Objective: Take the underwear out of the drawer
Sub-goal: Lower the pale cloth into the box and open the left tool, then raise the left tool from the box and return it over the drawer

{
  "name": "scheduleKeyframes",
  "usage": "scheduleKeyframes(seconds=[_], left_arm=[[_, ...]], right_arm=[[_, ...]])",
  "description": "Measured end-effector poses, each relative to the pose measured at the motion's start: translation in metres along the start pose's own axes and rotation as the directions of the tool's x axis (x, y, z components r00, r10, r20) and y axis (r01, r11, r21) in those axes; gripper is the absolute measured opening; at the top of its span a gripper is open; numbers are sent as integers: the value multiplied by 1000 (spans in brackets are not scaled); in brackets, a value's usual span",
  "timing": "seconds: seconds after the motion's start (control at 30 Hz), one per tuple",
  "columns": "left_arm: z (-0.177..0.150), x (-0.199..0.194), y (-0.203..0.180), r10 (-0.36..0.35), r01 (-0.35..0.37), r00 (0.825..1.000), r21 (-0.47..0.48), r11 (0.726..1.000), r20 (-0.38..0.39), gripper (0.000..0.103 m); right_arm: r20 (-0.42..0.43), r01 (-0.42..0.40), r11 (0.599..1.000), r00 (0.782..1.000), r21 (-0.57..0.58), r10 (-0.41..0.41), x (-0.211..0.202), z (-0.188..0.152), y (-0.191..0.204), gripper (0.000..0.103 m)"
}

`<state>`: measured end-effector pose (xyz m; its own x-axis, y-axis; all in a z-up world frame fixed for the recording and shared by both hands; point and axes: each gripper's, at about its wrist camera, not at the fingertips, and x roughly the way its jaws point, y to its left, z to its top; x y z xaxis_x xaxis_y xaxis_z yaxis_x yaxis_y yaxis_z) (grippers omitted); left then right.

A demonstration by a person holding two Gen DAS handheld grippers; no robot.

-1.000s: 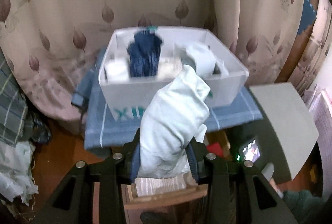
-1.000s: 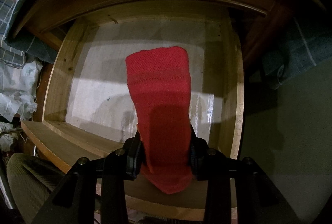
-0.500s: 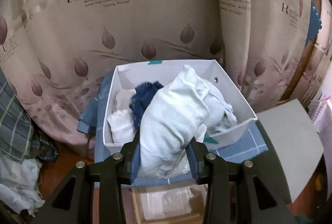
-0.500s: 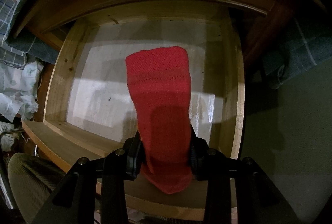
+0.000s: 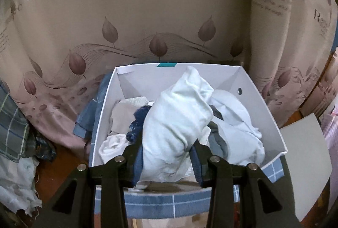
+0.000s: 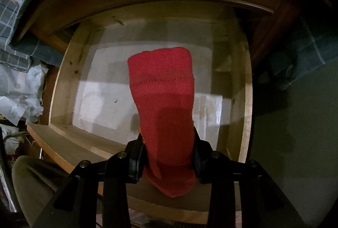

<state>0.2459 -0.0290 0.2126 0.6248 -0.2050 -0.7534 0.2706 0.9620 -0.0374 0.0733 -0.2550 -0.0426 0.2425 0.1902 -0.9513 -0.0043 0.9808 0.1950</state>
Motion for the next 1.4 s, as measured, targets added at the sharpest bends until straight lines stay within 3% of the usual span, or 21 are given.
scheduleKeyframes(seconds=[0.43,0.9,1.13,1.4], left_arm=[[13,38,11,11,-11,1000,-48,999,-14,42],[13,18,5,21,-21,1000,-31,999,-10,52],[12,-2,6,18,-16,999,-46,999,38,58],[-10,-22,6,46,-46,998,-6,999,49,58]], right_arm=[[-7,-20,1000,1000,2,20,1,0,2,34],[-9,-3,1000,1000,-6,3,2,1,7,34],[-9,-1,1000,1000,-9,1,3,2,9,34],[-9,7,1000,1000,-13,-8,3,1,9,34]])
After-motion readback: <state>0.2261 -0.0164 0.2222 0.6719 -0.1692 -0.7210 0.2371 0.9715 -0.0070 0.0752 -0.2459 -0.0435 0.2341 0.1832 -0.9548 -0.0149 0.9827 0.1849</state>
